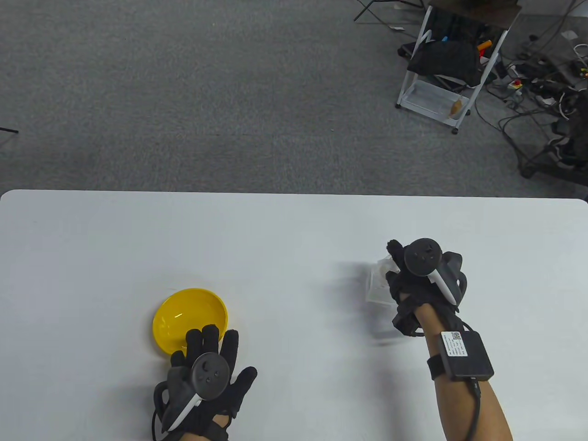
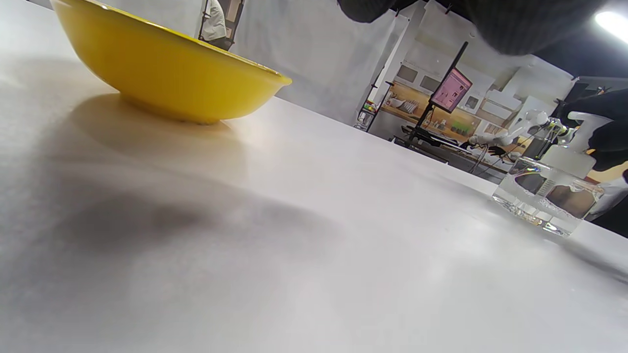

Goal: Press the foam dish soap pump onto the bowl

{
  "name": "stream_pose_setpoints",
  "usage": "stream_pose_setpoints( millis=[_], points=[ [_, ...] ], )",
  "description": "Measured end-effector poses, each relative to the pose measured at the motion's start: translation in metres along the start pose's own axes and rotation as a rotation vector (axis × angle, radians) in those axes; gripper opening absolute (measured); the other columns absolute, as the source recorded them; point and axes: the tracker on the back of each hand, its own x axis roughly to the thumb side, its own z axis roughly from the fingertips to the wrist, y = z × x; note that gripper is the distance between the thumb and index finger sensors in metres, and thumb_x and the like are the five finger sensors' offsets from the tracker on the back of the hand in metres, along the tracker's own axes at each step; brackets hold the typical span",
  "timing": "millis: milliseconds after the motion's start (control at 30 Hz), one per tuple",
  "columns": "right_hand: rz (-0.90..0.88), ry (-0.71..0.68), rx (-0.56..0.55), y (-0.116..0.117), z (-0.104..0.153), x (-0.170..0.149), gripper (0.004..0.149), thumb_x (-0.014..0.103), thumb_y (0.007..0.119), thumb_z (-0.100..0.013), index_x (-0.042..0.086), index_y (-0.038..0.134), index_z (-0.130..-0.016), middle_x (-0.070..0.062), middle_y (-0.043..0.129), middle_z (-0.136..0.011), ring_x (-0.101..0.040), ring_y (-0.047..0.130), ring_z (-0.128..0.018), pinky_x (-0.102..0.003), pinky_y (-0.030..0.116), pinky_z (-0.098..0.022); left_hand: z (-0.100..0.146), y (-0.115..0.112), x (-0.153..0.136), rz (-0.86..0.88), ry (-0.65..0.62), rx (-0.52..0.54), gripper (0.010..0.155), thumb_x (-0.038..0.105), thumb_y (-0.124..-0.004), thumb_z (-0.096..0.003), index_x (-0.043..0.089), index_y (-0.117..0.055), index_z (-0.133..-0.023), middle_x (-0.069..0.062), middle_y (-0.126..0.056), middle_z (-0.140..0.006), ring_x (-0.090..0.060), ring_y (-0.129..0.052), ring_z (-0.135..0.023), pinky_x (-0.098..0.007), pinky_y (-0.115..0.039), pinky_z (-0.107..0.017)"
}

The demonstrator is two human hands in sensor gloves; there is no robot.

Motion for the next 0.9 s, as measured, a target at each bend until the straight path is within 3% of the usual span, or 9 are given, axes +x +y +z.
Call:
stream_pose_setpoints(
  millis=[67,200,433,600,900],
  points=[
    [-0.067,-0.021,-0.038,0.002,-0.001,-0.002,0.063,0.025,0.089,-0.038,0.03,0.066,-0.096,-0.013,0.08,-0.093,-0.037,0.093,-0.07,-0.058,0.084,-0.046,0.0,0.0,0.0,0.002,0.0,-0.003,0.084,0.07,-0.066,-0.0389,0.038,-0.033,-0.109,-0.004,-0.014,-0.118,-0.035,-0.004,-0.109,-0.069,-0.016,-0.071],
    [-0.098,-0.048,-0.021,0.001,0.002,0.004,0.062,0.025,0.091,-0.037,0.028,0.069,-0.095,-0.011,0.083,-0.092,-0.038,0.092,-0.075,-0.063,0.08,-0.05,0.0,0.001,0.0,-0.014,-0.004,0.02,0.083,0.07,-0.067,-0.0389,0.038,-0.034,-0.109,-0.004,-0.015,-0.118,-0.035,-0.004,-0.109,-0.069,-0.015,-0.072],
    [-0.174,-0.19,0.0,-0.002,0.029,0.064,0.062,0.025,0.091,-0.036,0.028,0.07,-0.095,-0.01,0.083,-0.092,-0.038,0.093,-0.075,-0.065,0.078,-0.05,0.001,-0.001,0.003,-0.033,-0.009,0.012,0.083,0.07,-0.067,-0.0389,0.038,-0.034,-0.109,-0.004,-0.015,-0.118,-0.035,-0.005,-0.109,-0.069,-0.016,-0.071],
    [-0.118,-0.284,-0.006,0.021,0.056,0.11,0.062,0.026,0.09,-0.037,0.026,0.069,-0.095,-0.011,0.085,-0.09,-0.038,0.094,-0.074,-0.066,0.078,-0.049,0.002,-0.002,0.002,-0.018,-0.006,0.003,0.084,0.07,-0.067,-0.0391,0.038,-0.033,-0.109,-0.004,-0.014,-0.118,-0.035,-0.004,-0.109,-0.069,-0.016,-0.071],
    [-0.053,-0.318,0.023,0.047,0.075,0.144,0.062,0.026,0.091,-0.037,0.024,0.07,-0.095,-0.012,0.086,-0.089,-0.038,0.095,-0.072,-0.066,0.079,-0.048,0.003,-0.001,0.001,-0.005,-0.012,-0.013,0.084,0.07,-0.067,-0.0392,0.038,-0.033,-0.109,-0.004,-0.014,-0.117,-0.035,-0.004,-0.108,-0.069,-0.016,-0.071]
  ],
)
